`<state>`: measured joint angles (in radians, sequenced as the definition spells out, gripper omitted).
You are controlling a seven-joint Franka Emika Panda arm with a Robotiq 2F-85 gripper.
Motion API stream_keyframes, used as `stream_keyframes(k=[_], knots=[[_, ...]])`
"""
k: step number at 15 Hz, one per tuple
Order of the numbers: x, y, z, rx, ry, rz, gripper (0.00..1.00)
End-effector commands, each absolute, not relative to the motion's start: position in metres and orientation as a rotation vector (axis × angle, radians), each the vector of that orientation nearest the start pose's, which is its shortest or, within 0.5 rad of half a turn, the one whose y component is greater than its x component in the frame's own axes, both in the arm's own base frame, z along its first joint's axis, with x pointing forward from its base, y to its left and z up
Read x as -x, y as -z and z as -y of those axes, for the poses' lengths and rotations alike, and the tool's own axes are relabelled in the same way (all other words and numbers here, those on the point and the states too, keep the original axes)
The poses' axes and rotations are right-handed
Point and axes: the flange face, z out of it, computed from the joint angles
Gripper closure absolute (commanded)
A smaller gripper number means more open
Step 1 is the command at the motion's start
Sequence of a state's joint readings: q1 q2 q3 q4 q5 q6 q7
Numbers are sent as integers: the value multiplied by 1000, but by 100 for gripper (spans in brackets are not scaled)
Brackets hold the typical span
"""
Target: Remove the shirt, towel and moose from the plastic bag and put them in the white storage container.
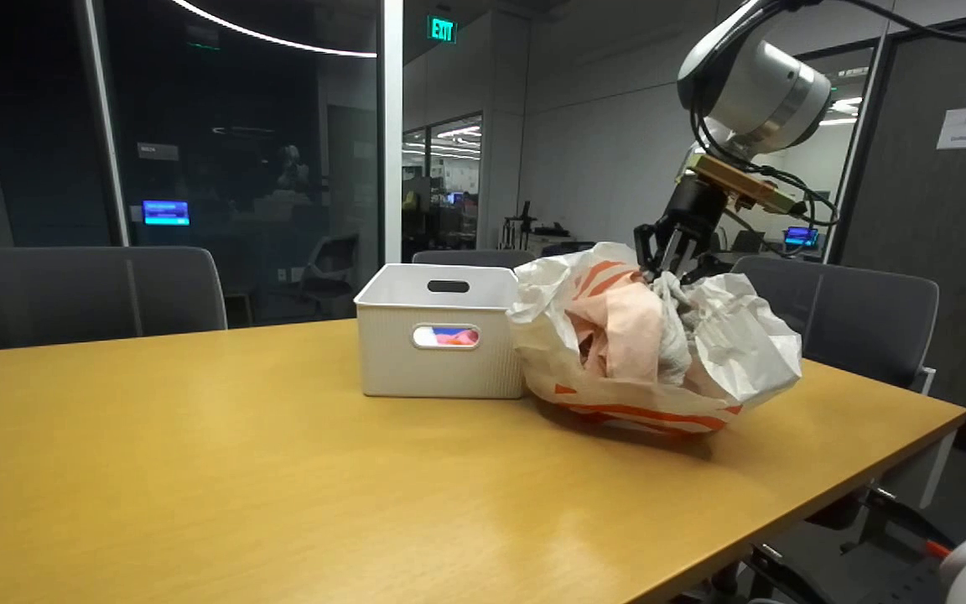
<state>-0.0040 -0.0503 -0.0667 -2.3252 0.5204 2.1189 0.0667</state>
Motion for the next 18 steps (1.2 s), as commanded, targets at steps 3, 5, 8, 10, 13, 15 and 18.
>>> stream_keyframes(k=[3, 5, 8, 10, 13, 15, 18], knots=[[-468, -365, 26, 2424, -382, -359, 92], [-457, -373, 26, 2357, -431, -261, 93], [-440, -394, 25, 2335, -416, -180, 93], [-437, -407, 20, 2426, -266, -178, 93], [-433, -426, -10, 2541, -119, -183, 93], [-426, -441, -33, 2612, -10, -166, 93], [-411, -467, -72, 2709, 147, -136, 93]])
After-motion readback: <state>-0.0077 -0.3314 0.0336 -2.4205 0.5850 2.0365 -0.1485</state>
